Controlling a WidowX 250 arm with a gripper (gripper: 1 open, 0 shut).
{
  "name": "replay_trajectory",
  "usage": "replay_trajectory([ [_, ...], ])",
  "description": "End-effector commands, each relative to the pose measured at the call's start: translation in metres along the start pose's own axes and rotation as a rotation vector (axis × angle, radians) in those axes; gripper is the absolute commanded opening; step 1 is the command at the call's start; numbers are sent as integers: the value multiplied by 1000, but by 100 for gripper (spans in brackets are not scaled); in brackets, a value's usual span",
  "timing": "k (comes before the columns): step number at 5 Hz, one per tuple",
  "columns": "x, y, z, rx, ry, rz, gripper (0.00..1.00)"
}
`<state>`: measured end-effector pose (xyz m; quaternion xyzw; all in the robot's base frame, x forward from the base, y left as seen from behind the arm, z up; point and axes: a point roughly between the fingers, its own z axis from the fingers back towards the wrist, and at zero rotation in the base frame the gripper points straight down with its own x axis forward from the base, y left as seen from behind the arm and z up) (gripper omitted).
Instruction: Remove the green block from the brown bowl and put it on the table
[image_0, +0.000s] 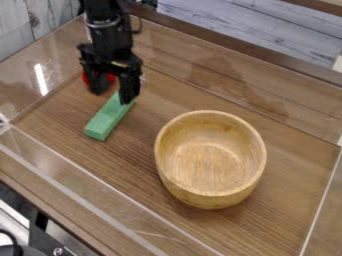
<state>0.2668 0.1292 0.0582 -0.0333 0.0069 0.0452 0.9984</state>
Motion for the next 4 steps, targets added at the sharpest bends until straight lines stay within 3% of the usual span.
replay_trajectory([
  [1, 12, 7, 32, 9, -93, 45, 0],
  [2, 7, -9, 33, 2, -103, 89, 100],
  [3, 3, -24, 34, -3, -111, 130, 100],
  [4, 3, -34, 35, -5, -113, 58, 100],
])
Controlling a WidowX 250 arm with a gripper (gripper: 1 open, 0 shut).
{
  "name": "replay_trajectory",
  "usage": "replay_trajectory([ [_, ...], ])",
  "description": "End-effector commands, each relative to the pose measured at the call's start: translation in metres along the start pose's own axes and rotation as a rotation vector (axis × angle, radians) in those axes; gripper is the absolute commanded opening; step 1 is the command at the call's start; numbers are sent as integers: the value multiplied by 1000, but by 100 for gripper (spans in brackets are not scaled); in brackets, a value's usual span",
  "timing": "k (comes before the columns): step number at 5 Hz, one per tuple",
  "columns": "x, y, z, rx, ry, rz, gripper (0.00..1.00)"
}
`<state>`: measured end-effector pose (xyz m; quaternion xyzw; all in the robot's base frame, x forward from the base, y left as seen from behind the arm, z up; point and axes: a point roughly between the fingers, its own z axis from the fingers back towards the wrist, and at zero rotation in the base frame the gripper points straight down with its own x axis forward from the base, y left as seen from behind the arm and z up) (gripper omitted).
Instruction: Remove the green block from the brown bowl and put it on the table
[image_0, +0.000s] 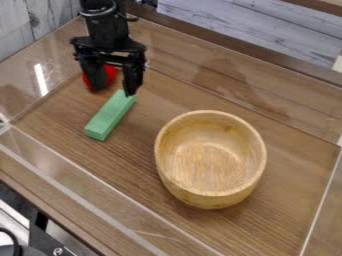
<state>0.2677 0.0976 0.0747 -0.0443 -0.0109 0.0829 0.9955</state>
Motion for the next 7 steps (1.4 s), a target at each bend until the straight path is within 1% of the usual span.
replay_trajectory([
  [1, 5, -11, 22, 12, -84, -93, 100],
  [3, 7, -21, 10, 13, -99, -219, 100],
  [4, 5, -23, 10, 19, -107, -178, 100],
  [6, 4, -30, 8, 11, -49, -183, 100],
  [7, 0, -36, 4, 10, -32, -142, 100],
])
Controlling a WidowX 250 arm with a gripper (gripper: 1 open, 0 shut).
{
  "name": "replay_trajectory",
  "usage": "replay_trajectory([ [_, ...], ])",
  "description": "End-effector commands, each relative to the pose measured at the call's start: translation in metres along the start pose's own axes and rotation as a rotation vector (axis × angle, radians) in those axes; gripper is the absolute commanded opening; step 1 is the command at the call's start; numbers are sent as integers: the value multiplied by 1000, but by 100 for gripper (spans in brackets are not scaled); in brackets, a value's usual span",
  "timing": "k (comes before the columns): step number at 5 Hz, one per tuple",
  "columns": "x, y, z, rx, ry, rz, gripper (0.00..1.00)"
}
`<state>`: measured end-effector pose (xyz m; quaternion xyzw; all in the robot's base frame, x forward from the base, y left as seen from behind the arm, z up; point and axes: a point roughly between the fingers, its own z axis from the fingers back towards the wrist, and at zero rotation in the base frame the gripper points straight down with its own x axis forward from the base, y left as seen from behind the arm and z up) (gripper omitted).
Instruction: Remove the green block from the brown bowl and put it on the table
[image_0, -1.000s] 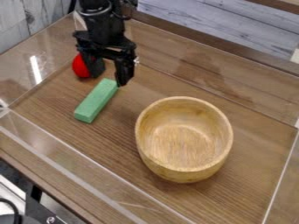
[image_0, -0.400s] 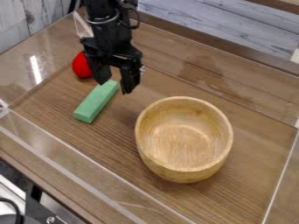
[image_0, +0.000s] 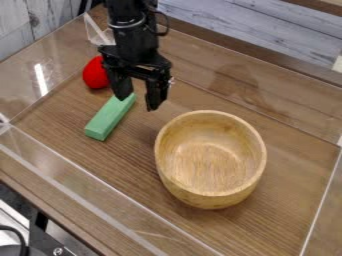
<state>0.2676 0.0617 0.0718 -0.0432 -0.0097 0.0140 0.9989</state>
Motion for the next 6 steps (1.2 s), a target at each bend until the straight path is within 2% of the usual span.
replay_trajectory([
  [1, 2, -5, 4, 9, -19, 41, 100],
  [2, 2, -16, 3, 6, -15, 68, 100],
  [4, 10, -33, 8, 1, -26, 43, 100],
  [6, 5, -25, 5, 3, 6, 65, 100],
])
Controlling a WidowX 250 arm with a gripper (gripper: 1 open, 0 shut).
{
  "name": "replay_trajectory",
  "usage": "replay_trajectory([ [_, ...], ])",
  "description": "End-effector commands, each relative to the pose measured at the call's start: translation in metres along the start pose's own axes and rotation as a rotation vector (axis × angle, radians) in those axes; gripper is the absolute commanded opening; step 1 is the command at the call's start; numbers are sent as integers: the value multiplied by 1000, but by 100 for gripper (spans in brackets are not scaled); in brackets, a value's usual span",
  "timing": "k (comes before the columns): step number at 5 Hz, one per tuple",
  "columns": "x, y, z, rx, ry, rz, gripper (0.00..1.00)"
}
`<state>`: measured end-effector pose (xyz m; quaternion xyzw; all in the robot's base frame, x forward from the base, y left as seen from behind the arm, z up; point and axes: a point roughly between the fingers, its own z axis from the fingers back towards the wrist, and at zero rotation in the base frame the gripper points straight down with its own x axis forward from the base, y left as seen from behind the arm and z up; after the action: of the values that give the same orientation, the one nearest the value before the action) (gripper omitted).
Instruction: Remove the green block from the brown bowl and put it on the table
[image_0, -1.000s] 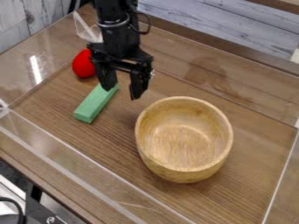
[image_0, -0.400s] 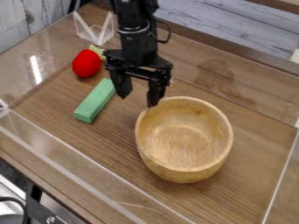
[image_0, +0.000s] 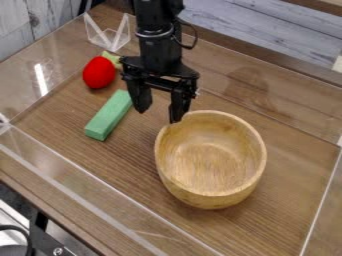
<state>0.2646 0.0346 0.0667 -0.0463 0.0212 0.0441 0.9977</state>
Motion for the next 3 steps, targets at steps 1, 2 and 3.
replay_trajectory([
  [1, 10, 5, 14, 8, -39, 21, 100],
  [2, 13, 8, 17, 8, -31, 35, 100],
  [3, 9, 9, 10, 9, -31, 29, 100],
])
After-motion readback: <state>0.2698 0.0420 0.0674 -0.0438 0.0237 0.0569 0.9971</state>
